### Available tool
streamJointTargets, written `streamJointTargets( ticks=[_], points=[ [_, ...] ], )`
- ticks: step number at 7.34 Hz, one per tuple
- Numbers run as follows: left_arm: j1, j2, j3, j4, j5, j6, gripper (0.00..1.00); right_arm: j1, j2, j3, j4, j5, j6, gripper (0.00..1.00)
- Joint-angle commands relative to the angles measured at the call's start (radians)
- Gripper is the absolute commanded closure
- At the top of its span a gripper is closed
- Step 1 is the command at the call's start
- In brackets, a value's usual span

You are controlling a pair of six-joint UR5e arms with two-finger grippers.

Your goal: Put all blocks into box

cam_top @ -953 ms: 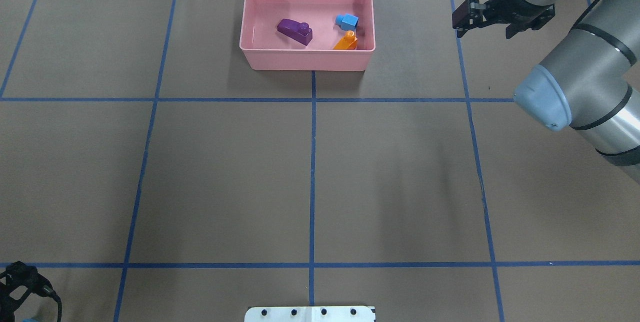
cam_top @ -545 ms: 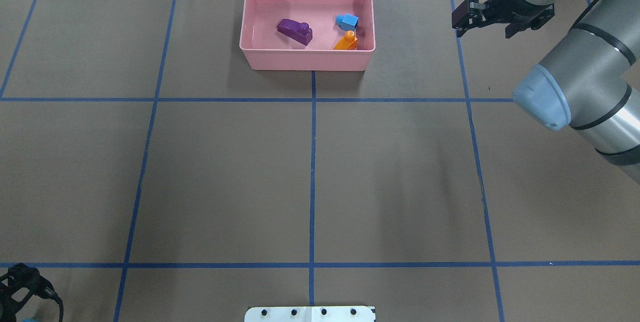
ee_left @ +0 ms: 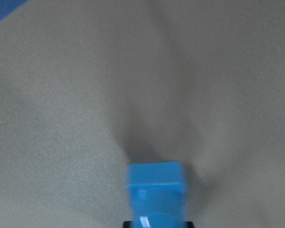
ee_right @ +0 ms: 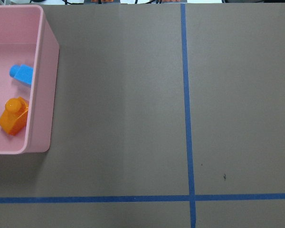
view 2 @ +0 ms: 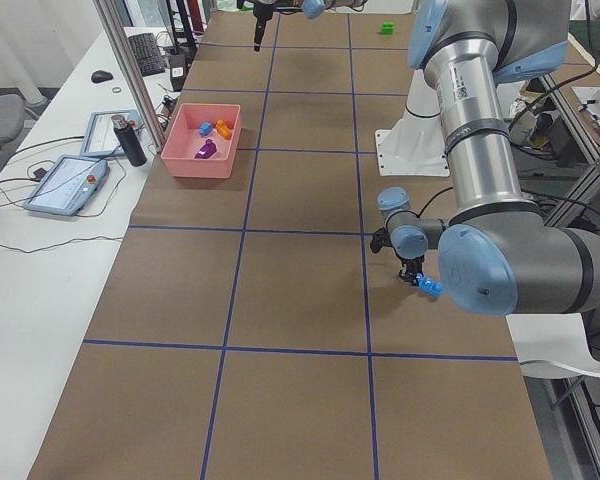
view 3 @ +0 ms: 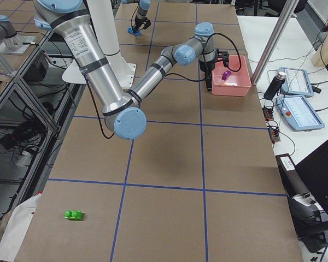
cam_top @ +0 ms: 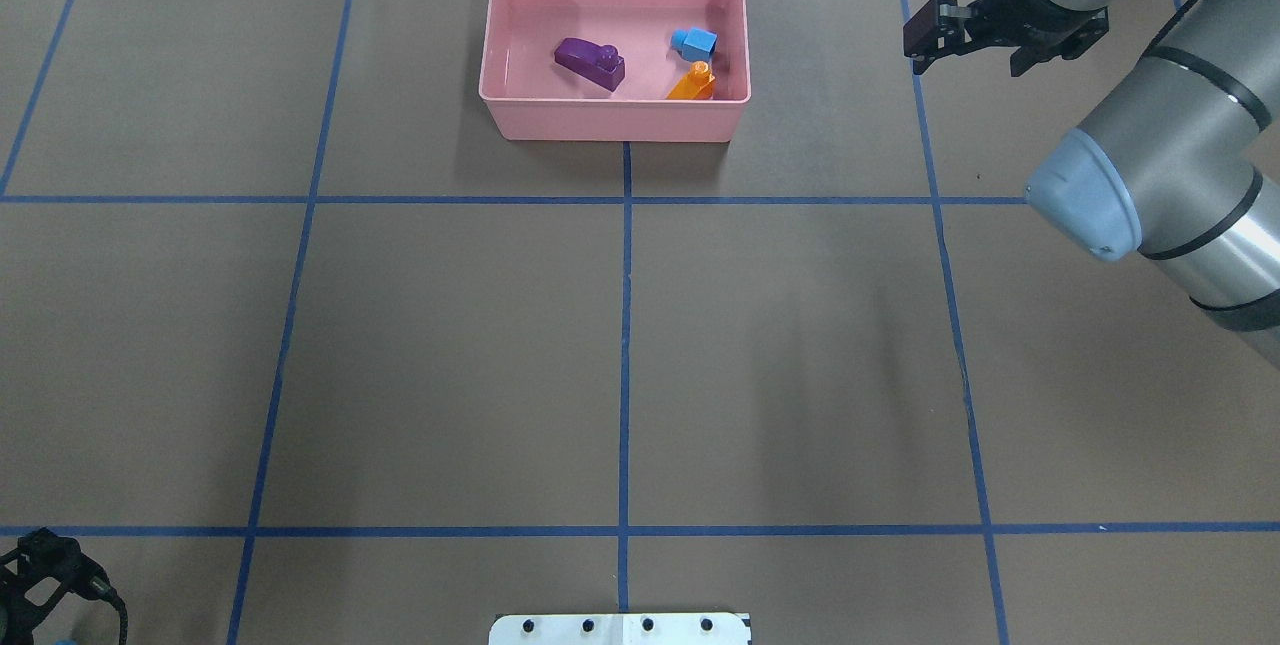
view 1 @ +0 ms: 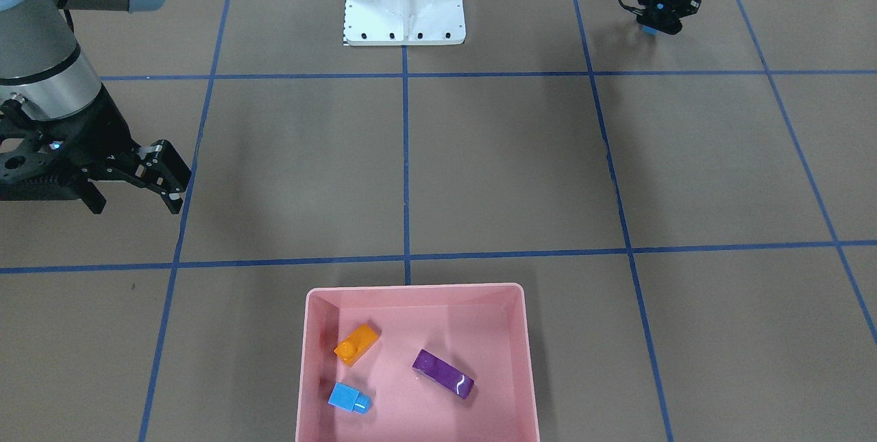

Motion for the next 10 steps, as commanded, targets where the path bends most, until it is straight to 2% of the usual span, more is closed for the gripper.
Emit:
streamJointTargets(
  ticks=[1,3,4,5,6,7,8,9,10],
  points=[
    [-0.013,0.01,-0.065,0.002,-0.003,-0.005,1.0,0.0,-0.003,-0.002,0.001,0.002,-0.009,0.01],
    [-0.112,-0.019,-0.169,0.0,-0.001,-0.1,1.0,0.008,-0.012,0.0,0.0,0.012,-0.037,0.01],
    [-0.218,-0.106,-0.176,0.002,0.0,-0.105,1.0,0.021,-0.034,0.002,-0.002,0.017,-0.084,0.01],
    [-0.331,-0.233,-0.171,0.005,0.004,-0.114,1.0,0.046,-0.073,0.005,0.003,0.023,-0.152,0.01],
    [-0.394,-0.348,-0.166,0.043,0.004,-0.17,1.0,0.076,-0.11,0.014,0.004,0.055,-0.219,0.01],
    [-0.467,-0.515,-0.163,0.157,0.004,-0.207,1.0,0.106,-0.168,0.038,0.004,0.073,-0.284,0.01],
    [-0.526,-0.715,-0.154,0.361,0.005,-0.208,1.0,0.136,-0.222,0.049,0.004,0.08,-0.363,0.01],
    [-0.571,-0.901,-0.095,0.528,0.005,-0.208,1.0,0.171,-0.262,0.051,0.006,0.103,-0.429,0.01],
    [-0.606,-1.03,0.018,0.561,0.004,-0.209,1.0,0.199,-0.308,0.064,0.006,0.112,-0.494,0.01]
  ],
)
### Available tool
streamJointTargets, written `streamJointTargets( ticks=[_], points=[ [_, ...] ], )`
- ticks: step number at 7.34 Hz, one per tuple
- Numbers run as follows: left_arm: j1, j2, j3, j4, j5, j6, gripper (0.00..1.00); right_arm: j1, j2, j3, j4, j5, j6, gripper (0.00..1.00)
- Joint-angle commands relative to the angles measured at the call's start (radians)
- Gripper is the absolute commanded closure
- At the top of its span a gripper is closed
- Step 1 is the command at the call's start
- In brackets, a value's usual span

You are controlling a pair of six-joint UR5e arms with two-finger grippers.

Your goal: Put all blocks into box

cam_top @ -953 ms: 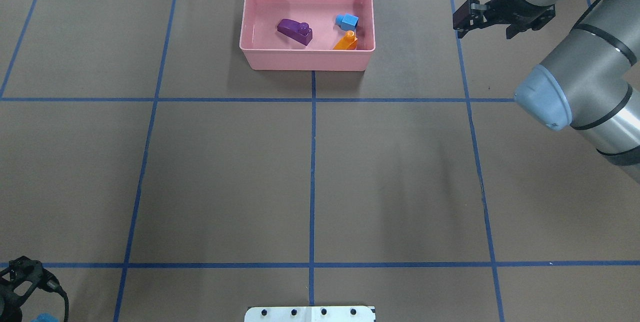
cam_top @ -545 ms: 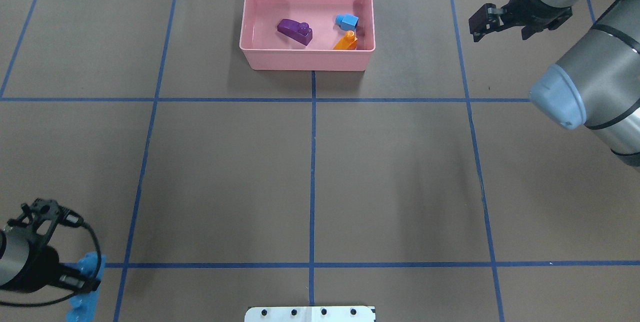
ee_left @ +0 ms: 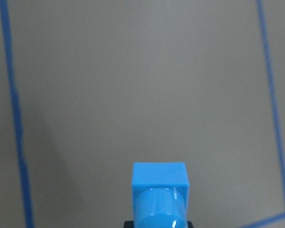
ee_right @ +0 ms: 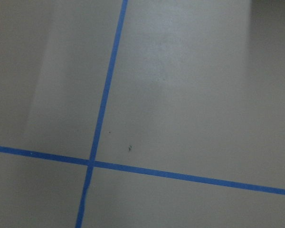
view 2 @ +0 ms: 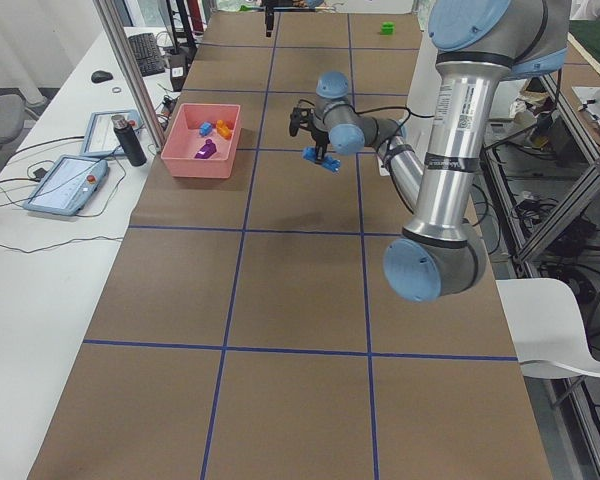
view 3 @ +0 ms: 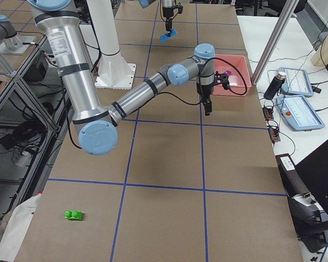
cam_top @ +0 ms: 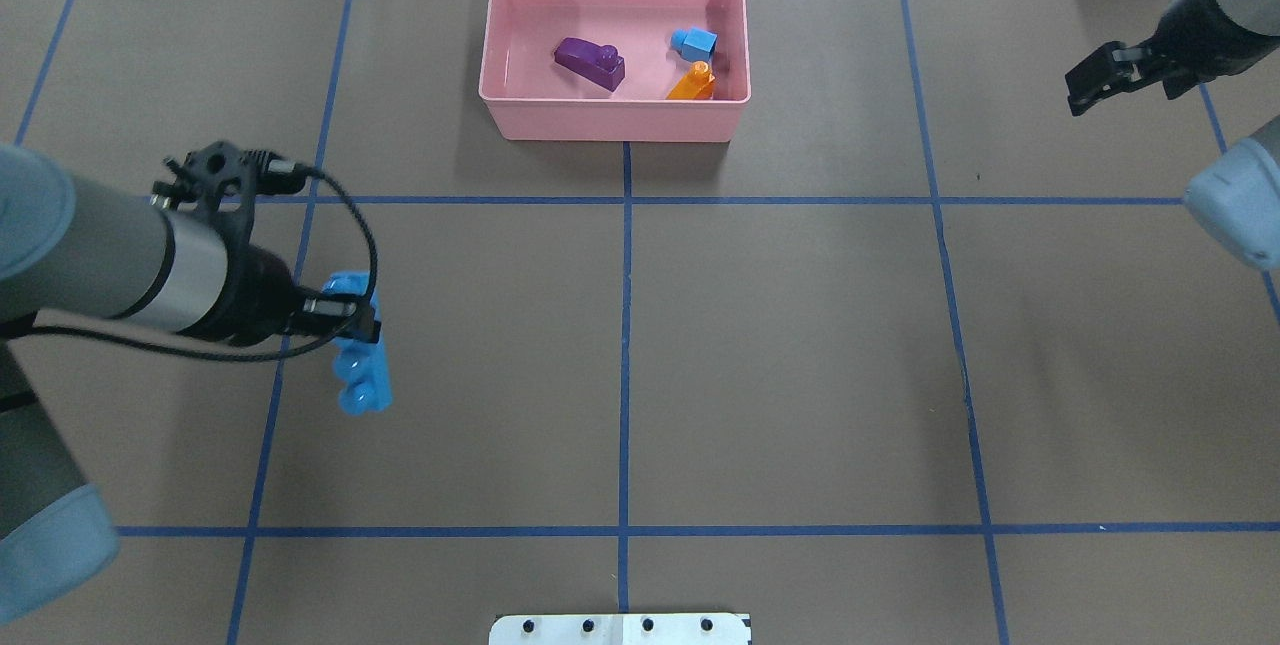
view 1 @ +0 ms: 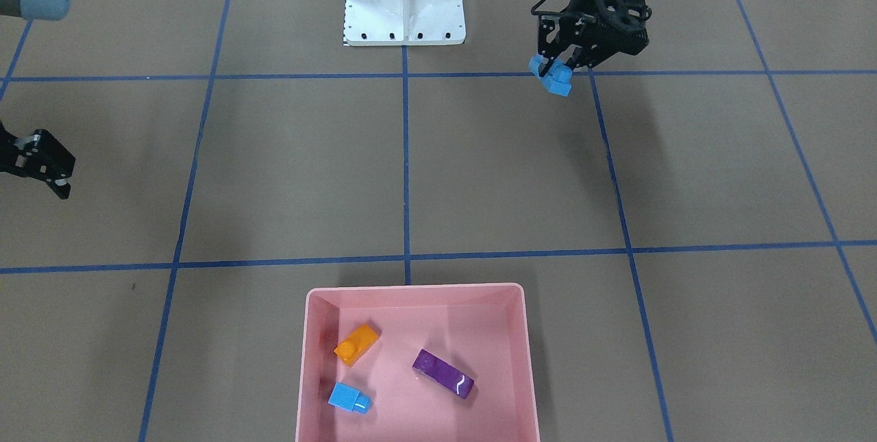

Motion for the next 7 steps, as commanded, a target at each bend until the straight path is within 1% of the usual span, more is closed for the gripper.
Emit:
streamJointTargets(
  ticks=[1,2,3,4,5,6,7],
  points=[
    [-0.079,-0.297,0.249,0.11,-0.001,-0.008,1.0,0.074,-0.103,0.018,0.002,0.026,-0.145,0.01],
    [-0.111,-0.431,0.421,0.108,-0.004,-0.006,1.0,0.101,-0.153,0.035,0.002,0.037,-0.203,0.01],
    [-0.147,-0.589,0.63,0.097,-0.006,-0.008,1.0,0.118,-0.187,0.05,0.002,0.044,-0.222,0.01],
    [-0.191,-0.744,0.866,0.085,-0.009,-0.003,1.0,0.122,-0.223,0.06,0.004,0.043,-0.251,0.01],
    [-0.234,-0.831,1.052,0.006,-0.027,0.001,1.0,0.125,-0.266,0.057,0.054,0.044,-0.261,0.01],
    [-0.263,-0.844,1.17,-0.063,-0.032,0.01,1.0,0.125,-0.334,0.044,0.165,0.051,-0.256,0.01],
    [-0.273,-0.865,1.236,-0.07,-0.032,0.029,1.0,0.125,-0.387,0.044,0.218,0.089,-0.256,0.01]
  ],
)
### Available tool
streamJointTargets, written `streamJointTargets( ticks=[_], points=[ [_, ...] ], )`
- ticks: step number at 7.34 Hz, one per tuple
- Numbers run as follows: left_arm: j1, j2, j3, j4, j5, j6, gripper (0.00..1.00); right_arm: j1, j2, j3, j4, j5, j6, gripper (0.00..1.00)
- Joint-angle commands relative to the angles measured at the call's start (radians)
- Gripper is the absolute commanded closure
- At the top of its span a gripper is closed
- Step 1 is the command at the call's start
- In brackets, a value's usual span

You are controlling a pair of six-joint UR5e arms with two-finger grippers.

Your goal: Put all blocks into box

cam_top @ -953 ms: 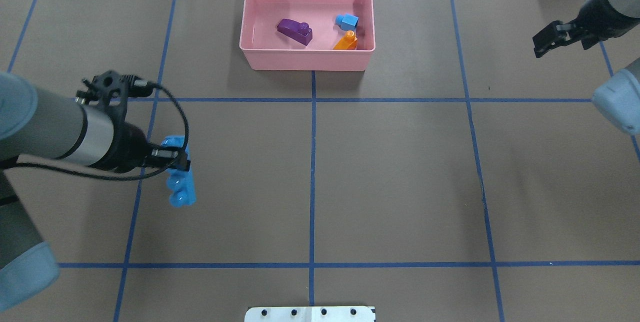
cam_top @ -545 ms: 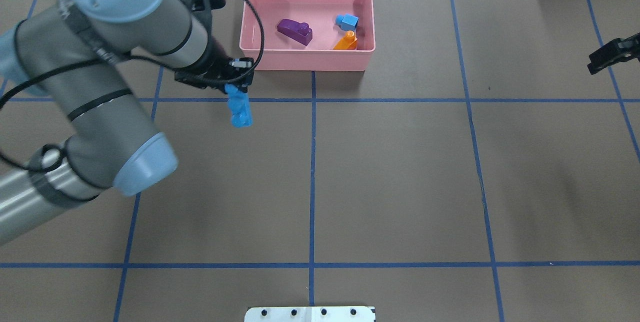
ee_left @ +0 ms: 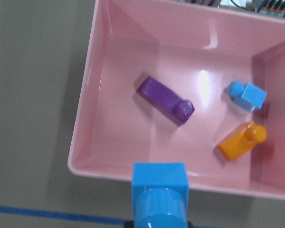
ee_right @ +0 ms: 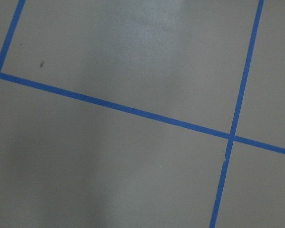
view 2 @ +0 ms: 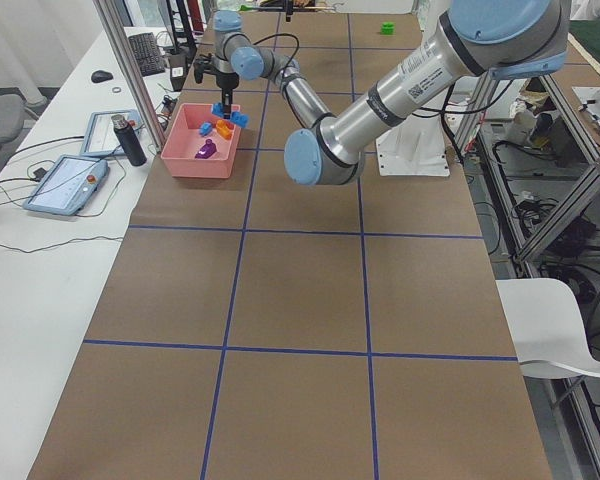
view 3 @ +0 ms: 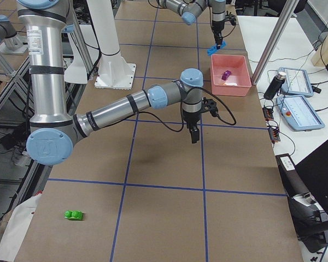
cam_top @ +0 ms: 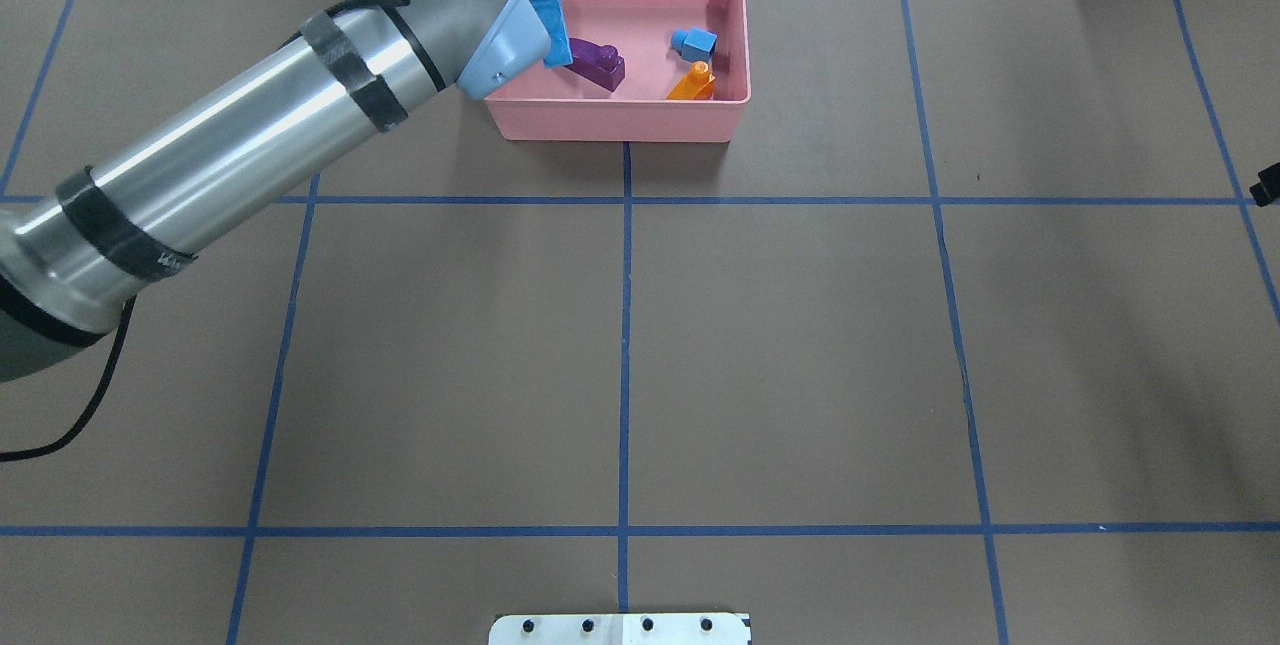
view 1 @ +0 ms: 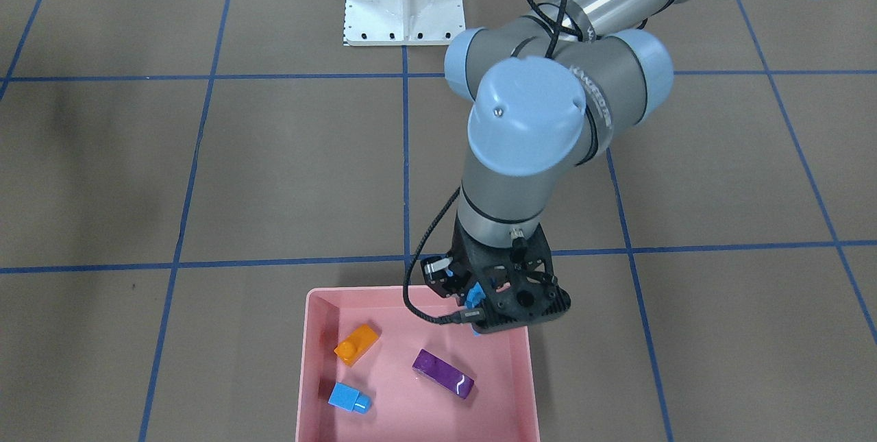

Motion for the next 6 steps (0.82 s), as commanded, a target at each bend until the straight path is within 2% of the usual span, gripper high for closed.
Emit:
streamJointTargets(
  ticks=[1,2,3,4,5,6],
  points=[
    [-0.023,-0.048,0.166,-0.063,-0.004,0.016,0.98,0.005,-0.101,-0.002,0.112,0.04,-0.004,0.01],
    [-0.017,-0.052,0.165,-0.065,-0.008,0.013,0.24,0.006,-0.121,-0.002,0.134,0.042,-0.004,0.01],
    [0.015,-0.053,0.145,-0.068,-0.008,0.01,0.0,0.007,-0.134,-0.001,0.135,0.046,-0.004,0.01],
    [0.021,-0.047,0.109,-0.068,-0.011,0.019,0.0,0.007,-0.145,-0.002,0.135,0.046,-0.004,0.01],
    [0.023,0.015,-0.002,-0.056,-0.034,0.034,0.0,0.007,-0.172,-0.002,0.15,0.043,0.003,0.01],
    [0.016,0.115,-0.134,-0.035,-0.168,0.062,0.0,0.007,-0.215,0.005,0.157,0.043,0.005,0.01]
  ],
)
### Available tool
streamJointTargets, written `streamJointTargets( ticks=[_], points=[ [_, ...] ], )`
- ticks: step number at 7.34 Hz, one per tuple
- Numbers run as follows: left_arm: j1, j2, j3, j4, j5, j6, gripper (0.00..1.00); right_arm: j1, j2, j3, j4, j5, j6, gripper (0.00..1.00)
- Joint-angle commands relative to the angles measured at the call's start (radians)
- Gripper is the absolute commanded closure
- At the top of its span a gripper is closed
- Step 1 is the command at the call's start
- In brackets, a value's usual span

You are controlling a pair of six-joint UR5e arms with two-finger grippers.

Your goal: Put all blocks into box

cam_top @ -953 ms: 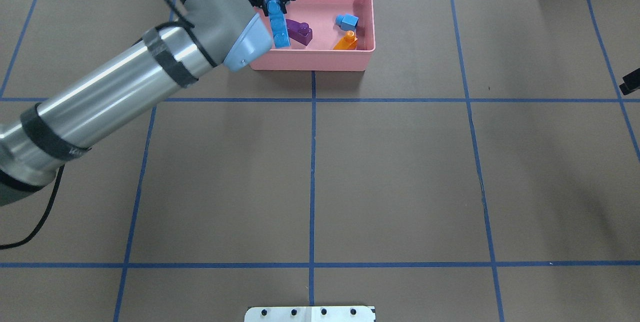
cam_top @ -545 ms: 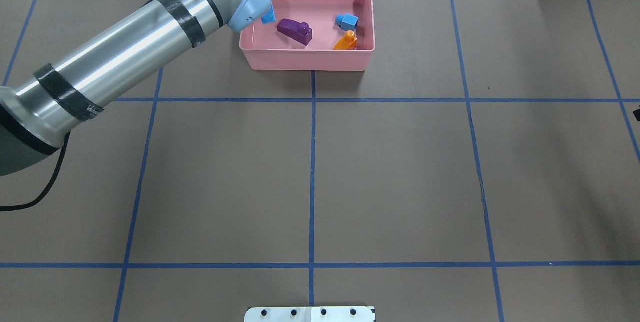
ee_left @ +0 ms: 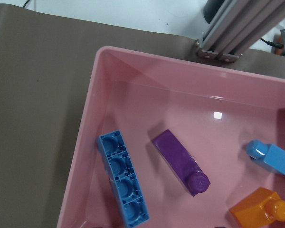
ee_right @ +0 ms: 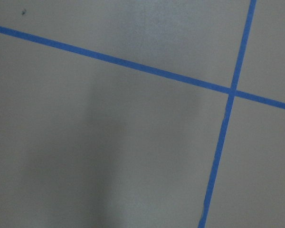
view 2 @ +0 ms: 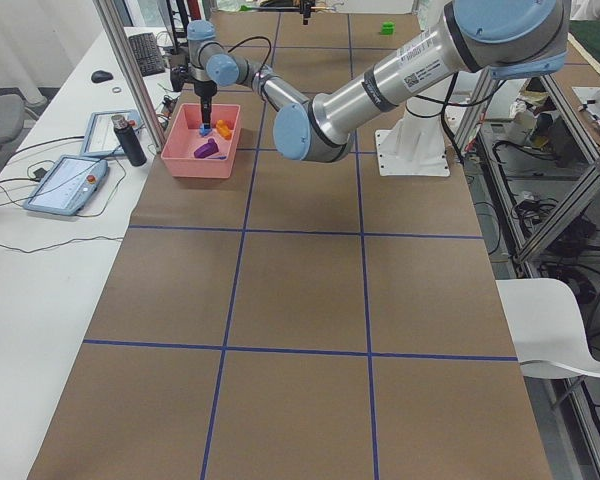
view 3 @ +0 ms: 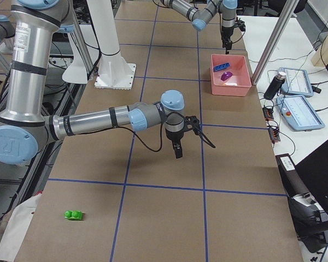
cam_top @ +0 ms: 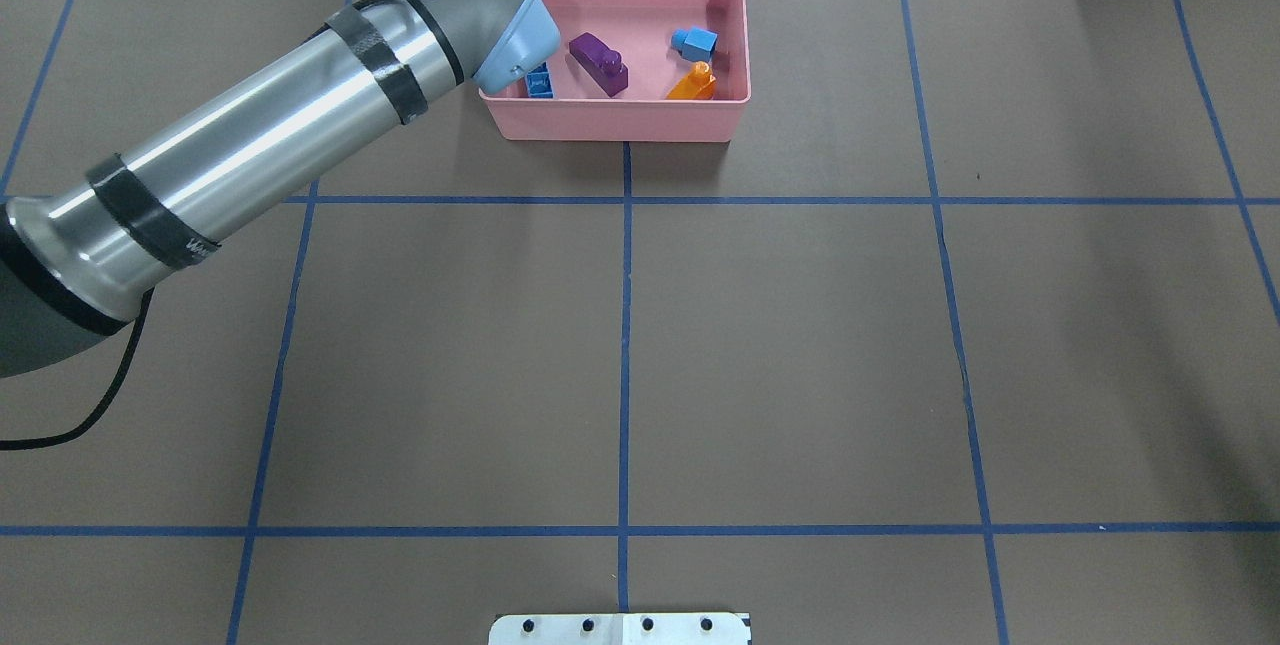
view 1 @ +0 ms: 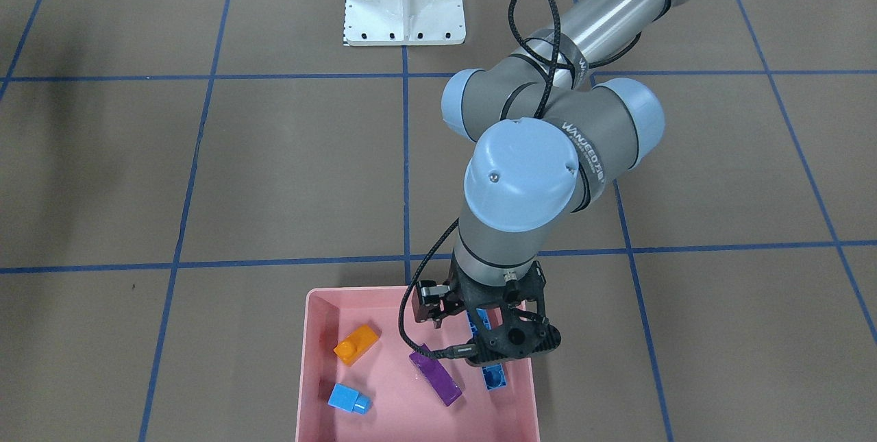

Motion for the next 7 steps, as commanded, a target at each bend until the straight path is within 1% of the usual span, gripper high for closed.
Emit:
streamJointTargets(
  ticks=[1,2,3,4,5,7],
  points=[
    [-0.014,0.207,-0.281,0.04,-0.17,0.103,0.0,0.0,-0.112,0.006,0.046,-0.001,0.002,0.01],
    [-0.008,0.322,-0.423,0.092,-0.17,0.166,0.0,0.0,-0.211,-0.002,0.172,-0.001,0.008,0.01],
    [-0.006,0.414,-0.54,0.127,-0.17,0.217,0.0,0.0,-0.329,-0.01,0.299,0.001,0.027,0.01],
    [-0.008,0.508,-0.624,0.129,-0.17,0.265,0.0,0.0,-0.434,-0.057,0.463,-0.001,0.056,0.01],
    [-0.011,0.592,-0.688,0.131,-0.17,0.327,0.0,0.002,-0.509,-0.163,0.67,0.004,0.061,0.01],
    [-0.017,0.735,-0.786,0.131,-0.167,0.444,0.0,0.005,-0.569,-0.407,0.991,0.033,0.129,0.01]
  ],
)
